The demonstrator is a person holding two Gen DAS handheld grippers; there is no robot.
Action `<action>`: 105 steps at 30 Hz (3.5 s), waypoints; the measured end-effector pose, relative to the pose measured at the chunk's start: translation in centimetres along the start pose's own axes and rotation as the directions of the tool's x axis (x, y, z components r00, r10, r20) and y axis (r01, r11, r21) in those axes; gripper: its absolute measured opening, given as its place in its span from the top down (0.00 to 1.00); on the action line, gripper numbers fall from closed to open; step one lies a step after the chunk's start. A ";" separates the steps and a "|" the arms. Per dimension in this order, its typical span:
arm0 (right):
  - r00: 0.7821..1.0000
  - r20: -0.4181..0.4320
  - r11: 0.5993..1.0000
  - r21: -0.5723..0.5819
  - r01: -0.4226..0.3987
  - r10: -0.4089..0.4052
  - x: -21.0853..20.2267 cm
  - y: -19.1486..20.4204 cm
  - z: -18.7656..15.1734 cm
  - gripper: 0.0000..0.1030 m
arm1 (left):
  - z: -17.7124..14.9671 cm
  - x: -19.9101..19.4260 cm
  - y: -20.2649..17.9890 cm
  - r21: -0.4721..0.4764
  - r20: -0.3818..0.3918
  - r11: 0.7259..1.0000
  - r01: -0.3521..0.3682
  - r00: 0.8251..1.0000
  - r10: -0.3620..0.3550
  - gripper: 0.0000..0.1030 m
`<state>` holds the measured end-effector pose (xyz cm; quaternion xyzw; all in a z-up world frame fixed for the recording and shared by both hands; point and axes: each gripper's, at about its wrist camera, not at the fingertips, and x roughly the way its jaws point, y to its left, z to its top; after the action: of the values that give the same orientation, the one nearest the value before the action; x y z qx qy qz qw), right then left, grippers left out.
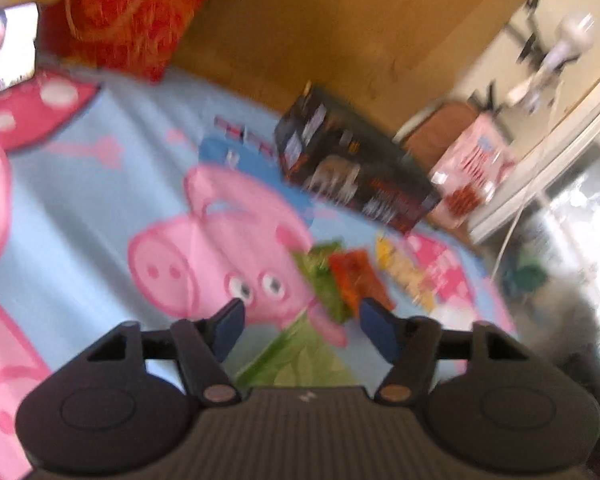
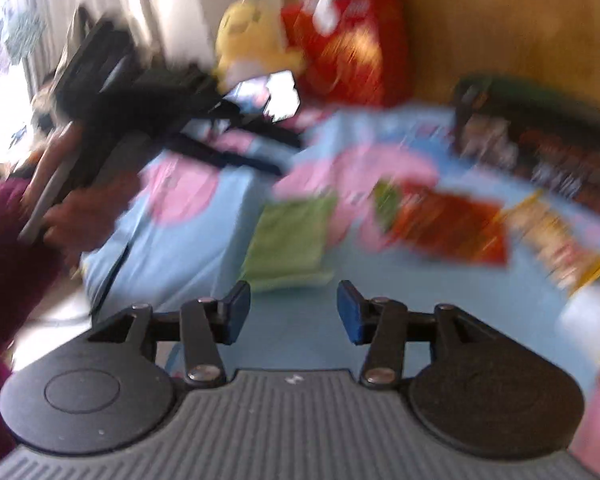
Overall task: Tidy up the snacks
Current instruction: 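Grasp the light green pastry pack with the left gripper, then carry the light green pack over the black tin and release it, then grasp the yellow cup snack with the left gripper, then carry the yellow cup into the black tin and open the left gripper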
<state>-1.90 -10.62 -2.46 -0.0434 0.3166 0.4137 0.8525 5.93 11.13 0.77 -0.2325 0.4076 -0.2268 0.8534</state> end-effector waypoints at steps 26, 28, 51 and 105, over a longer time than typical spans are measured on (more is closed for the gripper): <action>0.988 0.099 0.980 -0.150 0.133 -0.119 1.1 0.8 1.7 0.69 | -1.8 -2.0 -3.8 0.047 0.033 0.998 -0.033 0.999 0.031 0.68; 0.979 0.147 0.981 -0.117 0.156 -0.138 -0.5 0.0 2.3 0.70 | -0.2 -1.5 -5.2 0.077 0.041 0.997 0.003 0.999 -0.006 0.68; 0.829 0.273 0.866 0.272 0.420 -0.488 -10.3 -17.2 3.2 0.53 | 7.0 9.7 -13.0 0.248 0.034 0.966 0.076 0.996 -0.088 0.50; 0.871 0.300 0.895 0.350 0.278 -0.388 -6.5 -14.0 0.7 0.44 | 4.6 2.3 -0.9 -0.034 0.208 0.991 -0.127 0.969 0.131 0.42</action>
<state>5.73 -23.95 -0.77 0.1068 0.1996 0.2075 0.9517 10.75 10.00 2.51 -0.2370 0.3319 -0.1407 0.9022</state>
